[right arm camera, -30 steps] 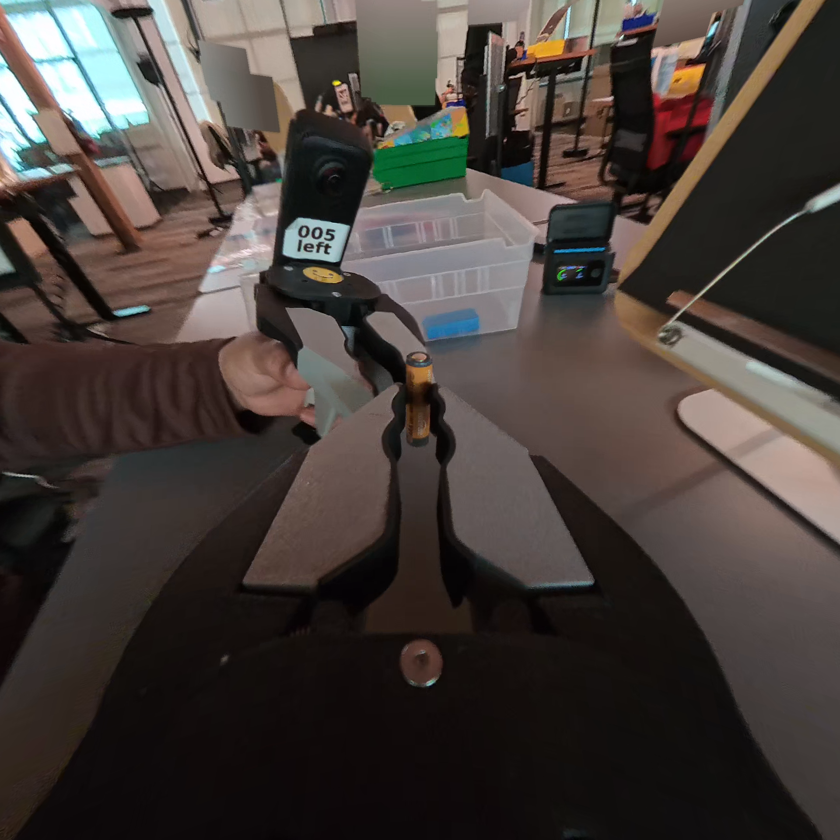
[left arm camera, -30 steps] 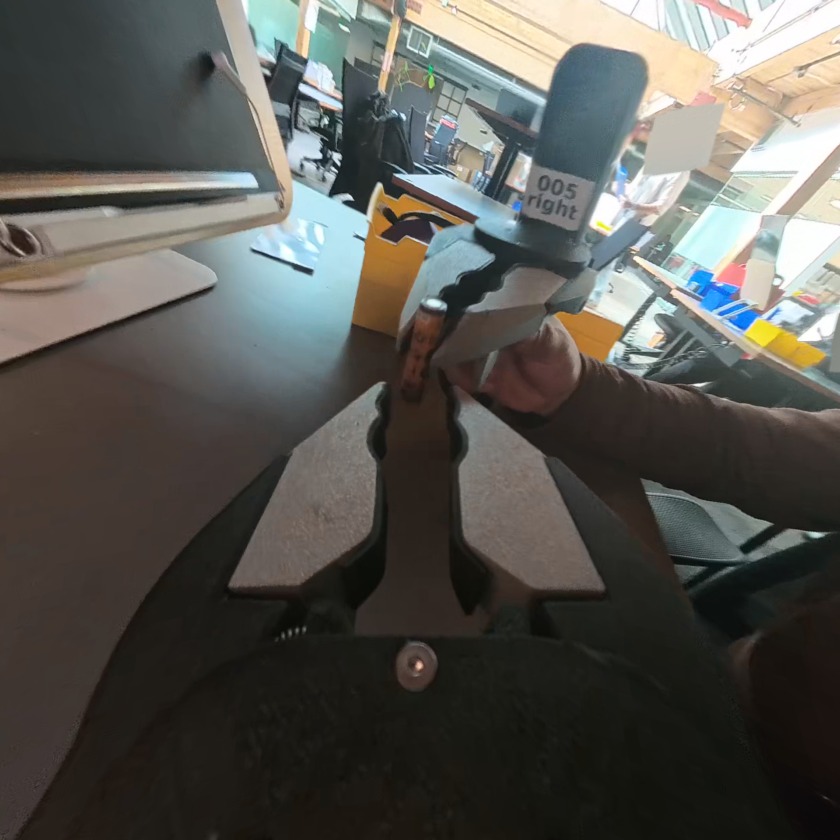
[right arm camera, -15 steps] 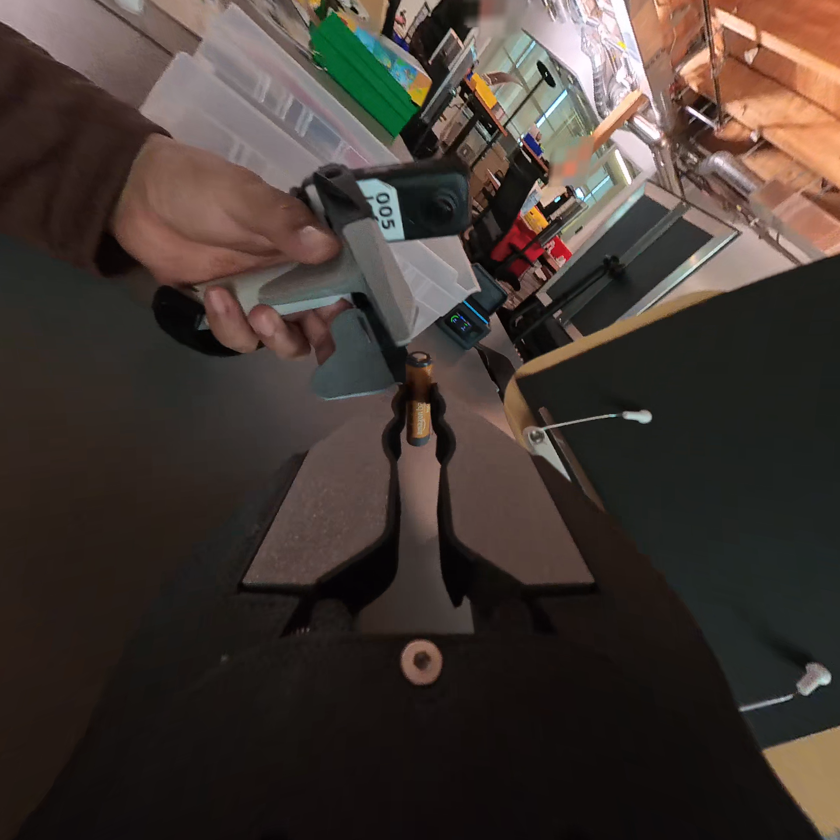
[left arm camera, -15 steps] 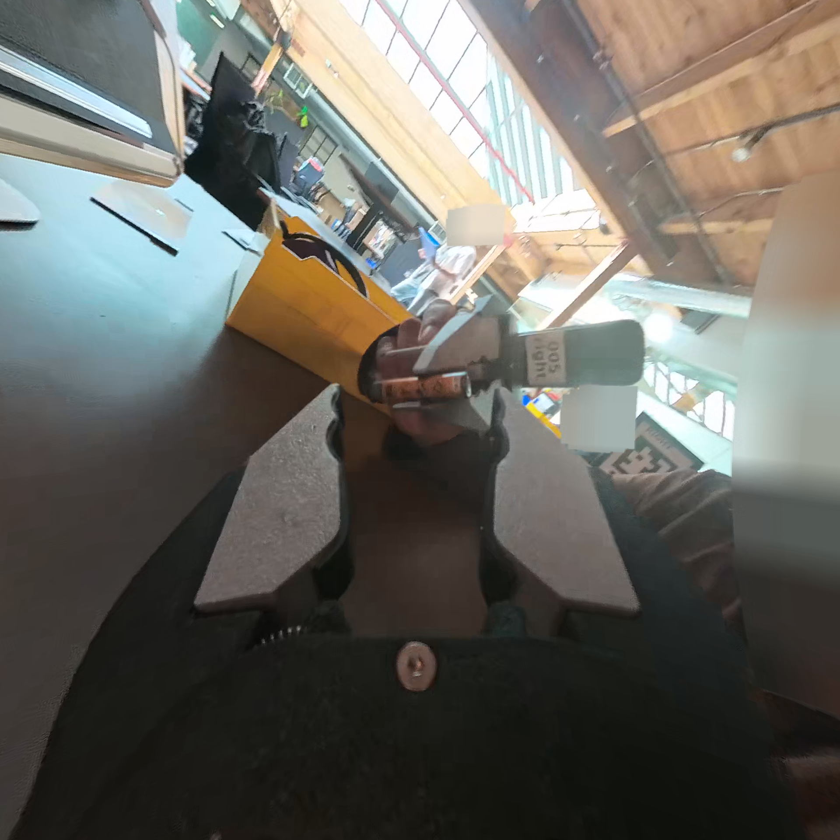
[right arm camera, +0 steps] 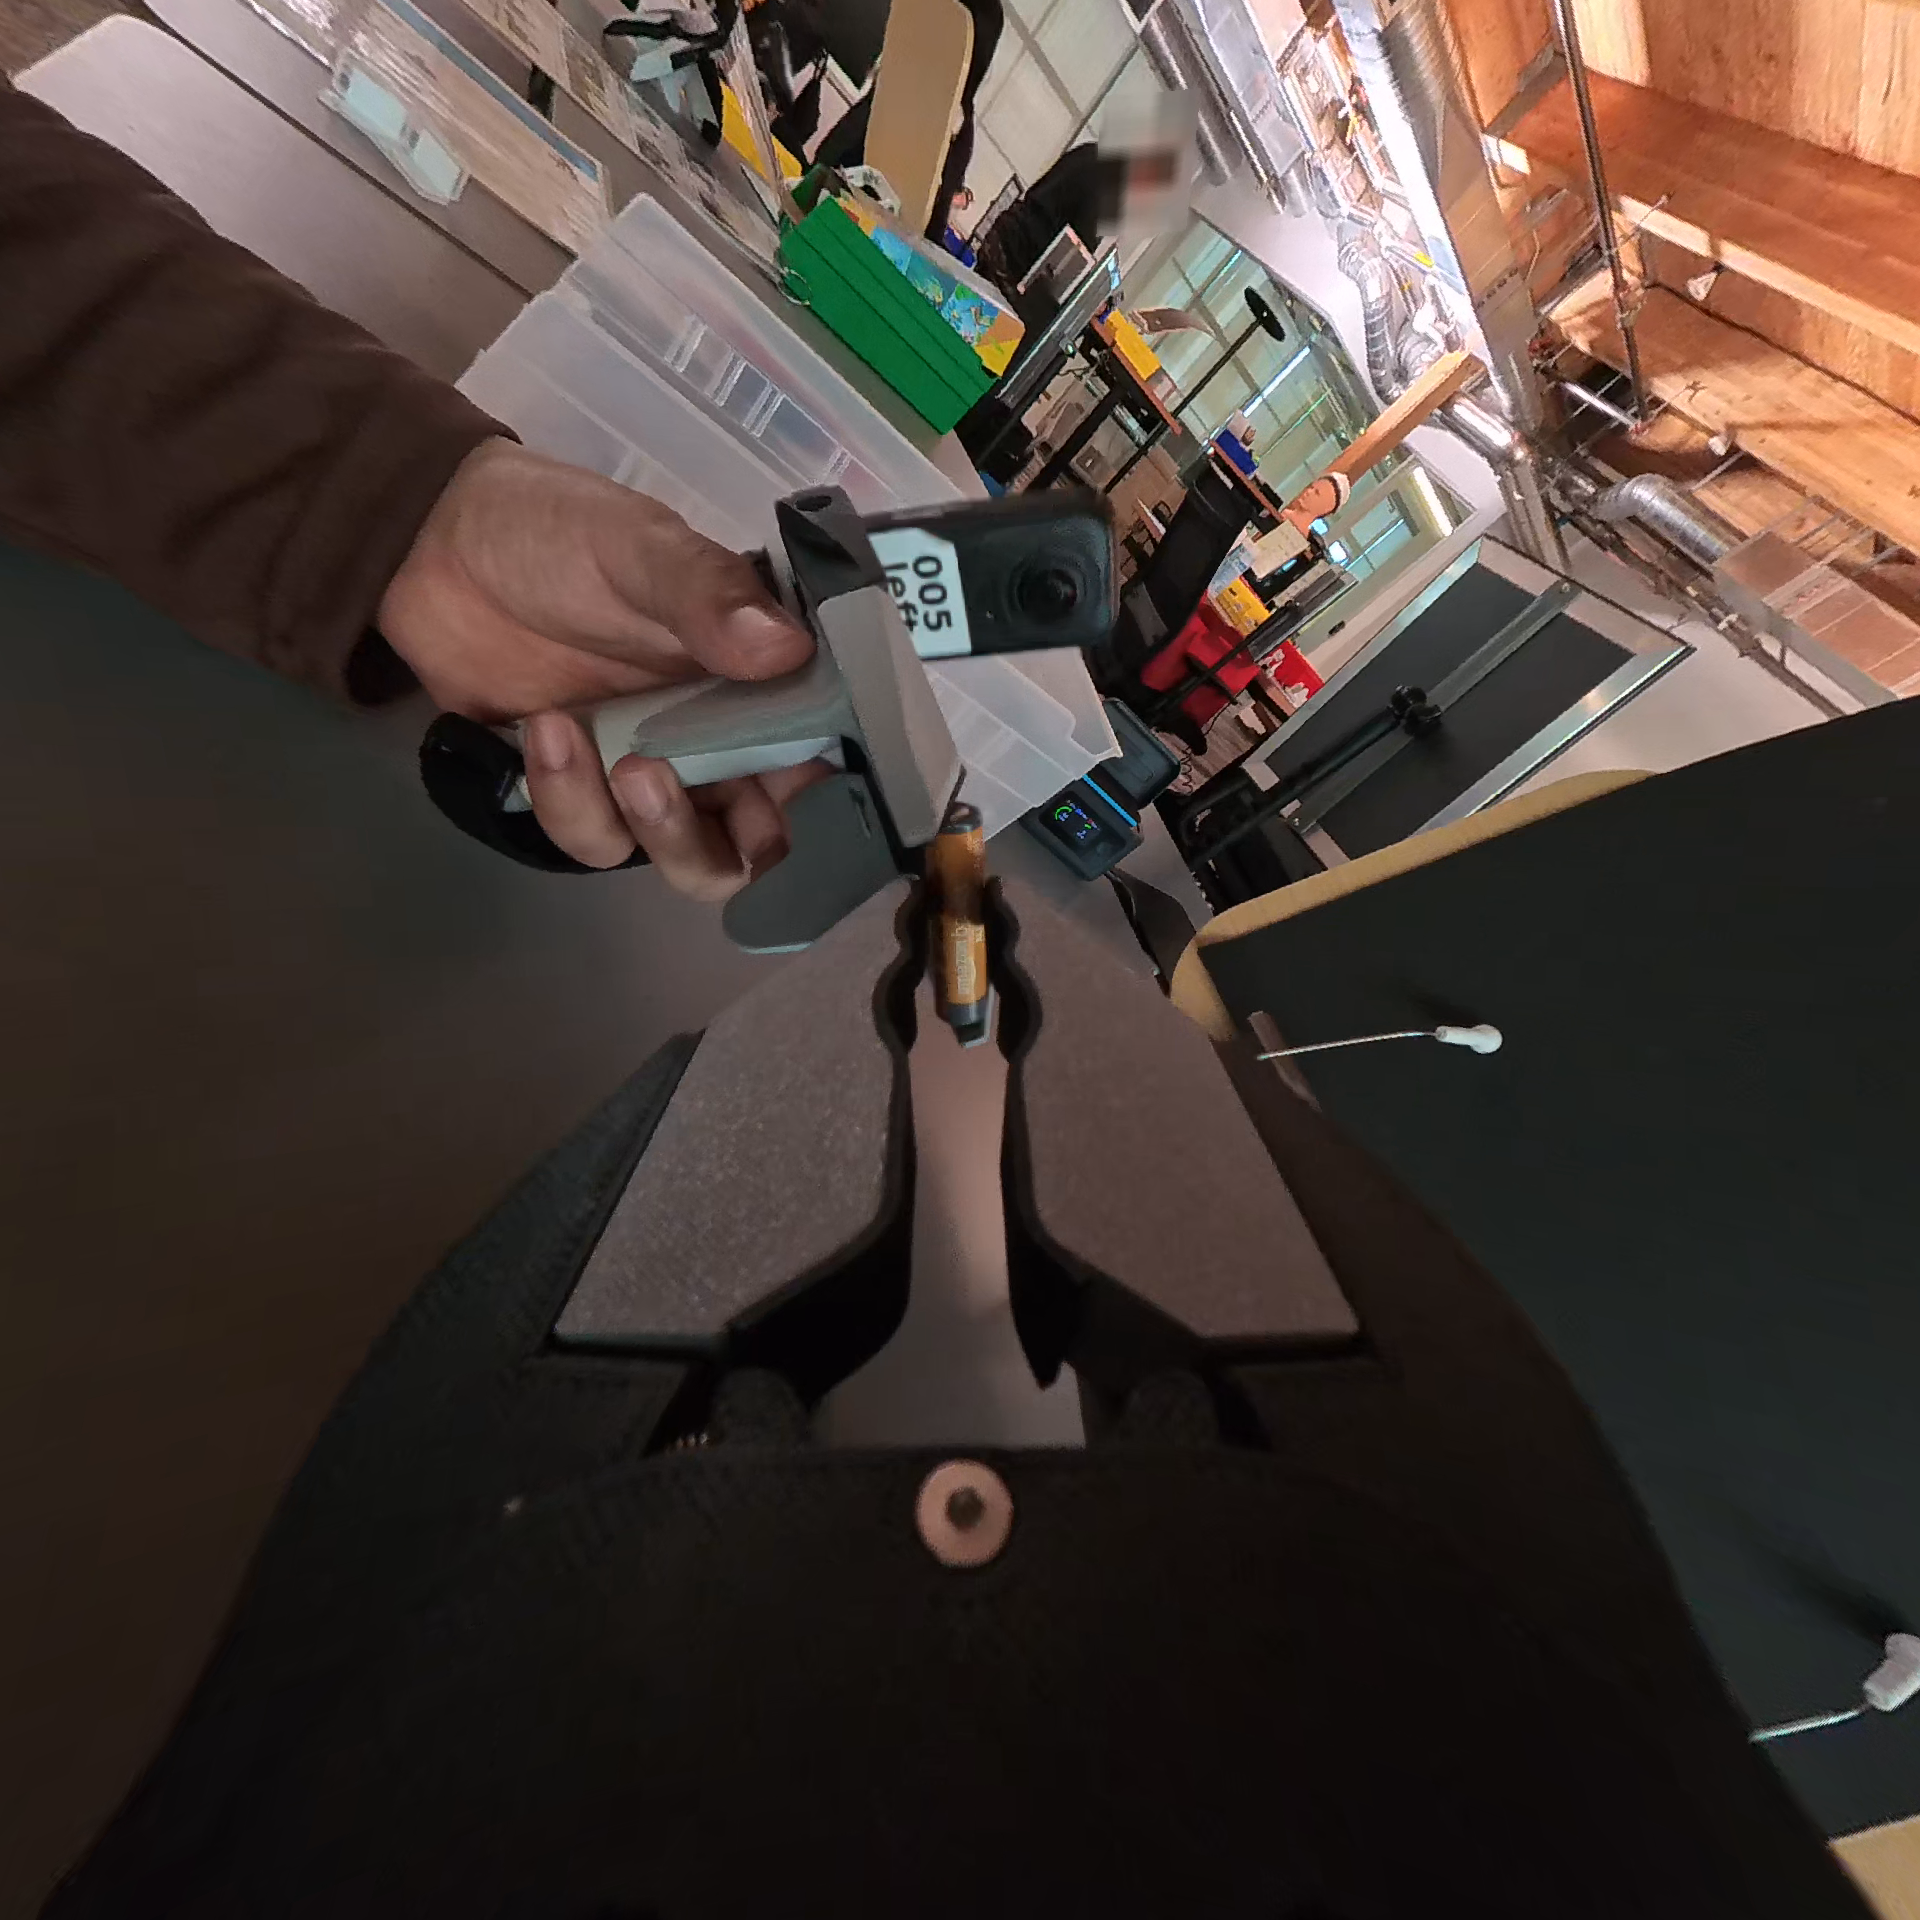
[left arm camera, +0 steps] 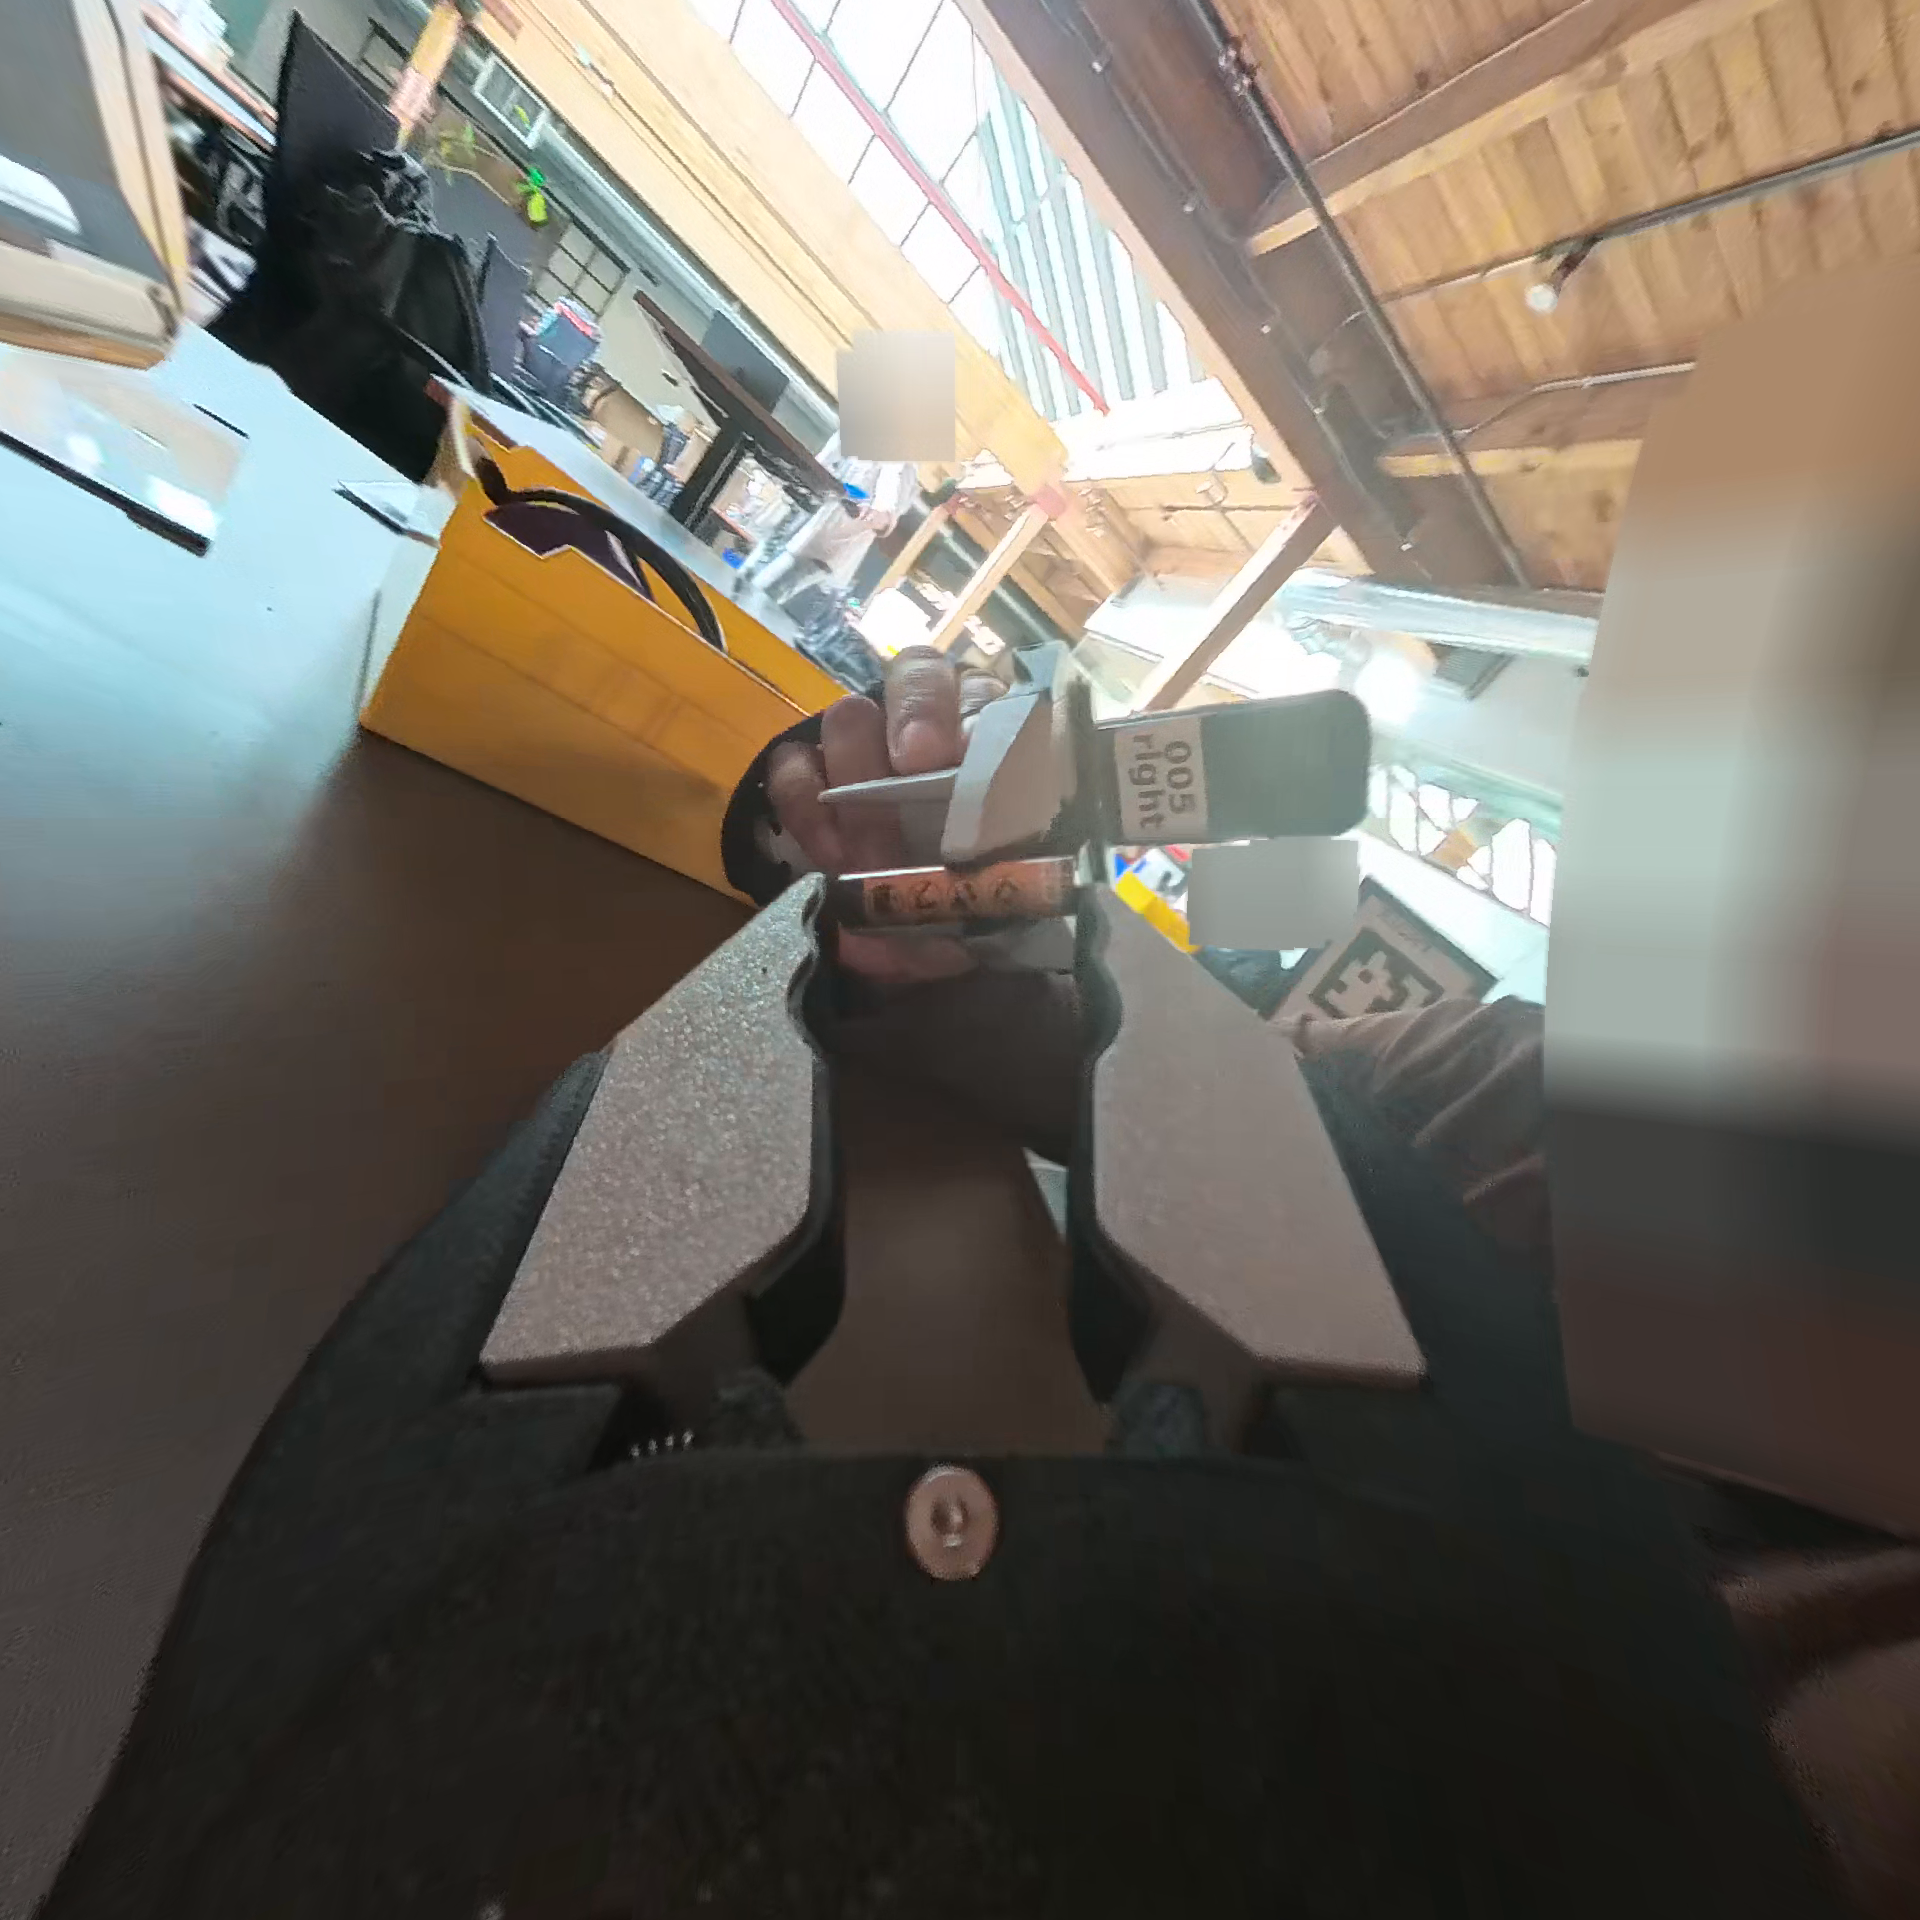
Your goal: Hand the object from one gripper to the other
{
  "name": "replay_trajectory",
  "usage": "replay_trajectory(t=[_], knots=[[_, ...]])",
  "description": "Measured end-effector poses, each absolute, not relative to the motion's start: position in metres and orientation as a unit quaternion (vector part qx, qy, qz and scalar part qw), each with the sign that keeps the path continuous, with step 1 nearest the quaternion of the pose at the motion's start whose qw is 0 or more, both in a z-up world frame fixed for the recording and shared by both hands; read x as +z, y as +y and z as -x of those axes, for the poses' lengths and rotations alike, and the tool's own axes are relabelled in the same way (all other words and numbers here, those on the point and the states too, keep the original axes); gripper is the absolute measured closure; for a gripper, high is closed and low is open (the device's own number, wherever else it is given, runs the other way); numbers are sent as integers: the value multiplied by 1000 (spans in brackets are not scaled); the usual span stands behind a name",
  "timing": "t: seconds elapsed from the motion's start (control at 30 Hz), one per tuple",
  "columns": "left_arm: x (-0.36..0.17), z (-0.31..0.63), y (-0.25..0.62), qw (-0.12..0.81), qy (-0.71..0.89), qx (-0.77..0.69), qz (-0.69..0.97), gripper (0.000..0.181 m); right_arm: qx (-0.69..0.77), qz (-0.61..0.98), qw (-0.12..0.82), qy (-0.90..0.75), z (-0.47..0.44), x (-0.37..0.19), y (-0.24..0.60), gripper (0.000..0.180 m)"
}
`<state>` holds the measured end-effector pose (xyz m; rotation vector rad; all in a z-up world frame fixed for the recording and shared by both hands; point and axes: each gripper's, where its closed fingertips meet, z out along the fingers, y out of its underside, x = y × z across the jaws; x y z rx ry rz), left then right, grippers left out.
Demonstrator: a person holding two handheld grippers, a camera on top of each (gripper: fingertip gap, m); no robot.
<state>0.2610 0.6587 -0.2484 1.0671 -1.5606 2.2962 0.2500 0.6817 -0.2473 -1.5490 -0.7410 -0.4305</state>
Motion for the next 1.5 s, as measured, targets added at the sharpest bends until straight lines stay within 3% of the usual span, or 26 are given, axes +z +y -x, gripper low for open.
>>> replay_trajectory(t=[0.03, 0.17, 0.33, 0.4, 0.57, 0.77, 0.87, 1.1, 1.23, 1.4, 1.5], knots=[[-249, -262, 659, 68, -531, 766, -356, 137, -184, 681, 632, -320, -251, -248, 682, 173], [-245, -265, 669, -33, -567, 746, -347, 138, -117, 714, 629, -283, -260, -252, 680, 158], [-247, -268, 680, -323, -675, 599, -284, 138, 111, 755, 625, -165, -265, -251, 675, 141], [-240, -264, 673, -390, -682, 568, -244, 138, 212, 760, 603, -119, -263, -254, 674, 134], [-248, -269, 671, -475, -707, 489, -188, 138, 434, 697, 567, -65, -250, -241, 664, 132], [-257, -271, 658, -527, -727, 424, -123, 138, 473, 695, 539, -46, -248, -249, 667, 150], [-260, -271, 656, -525, -733, 416, -121, 139, 472, 716, 512, -50, -244, -262, 668, 169], [-265, -270, 660, -515, -733, 417, -154, 138, 367, 756, 534, -90, -252, -271, 672, 172], [-272, -263, 654, -366, -737, 518, -232, 143, 215, 773, 580, -138, -267, -265, 675, 173], [-269, -255, 646, -117, -677, 652, -321, 126, -115, 744, 597, -276, -282, -256, 672, 173], [-259, -262, 660, -88, -628, 690, -350, 127, -295, 707, 555, -325, -294, -258, 673, 173]])
